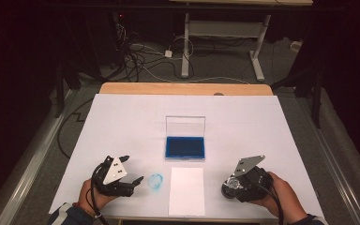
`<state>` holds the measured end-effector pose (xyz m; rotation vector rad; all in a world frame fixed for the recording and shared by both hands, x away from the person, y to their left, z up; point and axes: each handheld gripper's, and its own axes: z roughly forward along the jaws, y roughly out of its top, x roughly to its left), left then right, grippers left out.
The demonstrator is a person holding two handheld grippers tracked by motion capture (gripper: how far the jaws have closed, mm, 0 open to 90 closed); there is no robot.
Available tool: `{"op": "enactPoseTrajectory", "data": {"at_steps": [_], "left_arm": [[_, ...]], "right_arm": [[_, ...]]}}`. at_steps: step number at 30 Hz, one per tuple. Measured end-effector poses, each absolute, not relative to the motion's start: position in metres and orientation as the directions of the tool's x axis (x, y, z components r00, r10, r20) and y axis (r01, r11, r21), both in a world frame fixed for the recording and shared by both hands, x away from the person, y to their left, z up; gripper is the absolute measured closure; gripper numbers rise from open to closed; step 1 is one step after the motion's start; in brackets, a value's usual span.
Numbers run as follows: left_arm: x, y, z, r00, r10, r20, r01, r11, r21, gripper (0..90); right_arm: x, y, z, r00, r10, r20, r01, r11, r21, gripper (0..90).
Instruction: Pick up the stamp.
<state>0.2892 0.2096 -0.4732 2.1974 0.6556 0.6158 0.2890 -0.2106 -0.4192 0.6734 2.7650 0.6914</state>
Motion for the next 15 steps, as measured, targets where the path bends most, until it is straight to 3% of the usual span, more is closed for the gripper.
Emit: {"op": "enactPoseTrajectory", "data": {"at_steps": [15], "left_arm": [[0.2894, 0.2086, -0.4743, 0.76, 0.611, 0.219, 0.262, -0.597, 0.758, 15.0]], "right_arm": [[0.2889, -0.21, -0.4199, -0.871, 0.479, -0.108, 0.372, 0.787, 0.492, 55.5]]}}
